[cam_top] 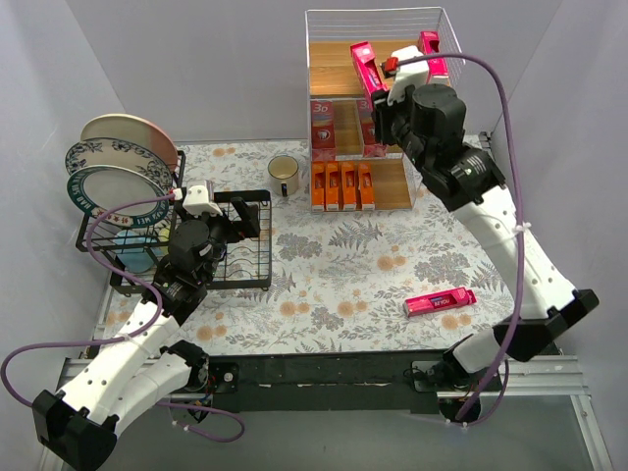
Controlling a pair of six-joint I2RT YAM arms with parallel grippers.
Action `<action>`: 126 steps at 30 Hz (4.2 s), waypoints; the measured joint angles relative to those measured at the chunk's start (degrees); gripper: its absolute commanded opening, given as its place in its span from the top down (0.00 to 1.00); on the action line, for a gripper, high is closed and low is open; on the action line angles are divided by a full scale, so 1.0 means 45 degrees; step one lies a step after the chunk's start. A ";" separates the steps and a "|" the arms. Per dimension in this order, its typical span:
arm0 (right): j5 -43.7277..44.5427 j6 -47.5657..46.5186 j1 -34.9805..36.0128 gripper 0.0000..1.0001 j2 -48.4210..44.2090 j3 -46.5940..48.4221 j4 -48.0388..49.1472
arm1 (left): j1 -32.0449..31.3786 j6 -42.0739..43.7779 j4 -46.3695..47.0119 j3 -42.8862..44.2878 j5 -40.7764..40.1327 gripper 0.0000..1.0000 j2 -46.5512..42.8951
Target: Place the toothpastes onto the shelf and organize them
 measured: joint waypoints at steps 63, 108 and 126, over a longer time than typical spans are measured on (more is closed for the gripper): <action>0.1107 0.1171 -0.1525 0.20 0.4294 0.2963 0.3449 | 0.0005 0.0000 -0.0029 0.0000 -0.0015 0.02 -0.0170; -0.0612 1.1885 -0.5489 0.10 -0.5576 -1.7116 -0.2259 | 0.0024 0.0000 -0.0092 0.0000 0.0389 0.02 -0.0423; -0.2968 0.9180 -0.1855 0.53 -0.0787 -1.4581 0.1603 | 0.0024 0.0083 0.0000 0.0000 0.0573 0.02 -0.0165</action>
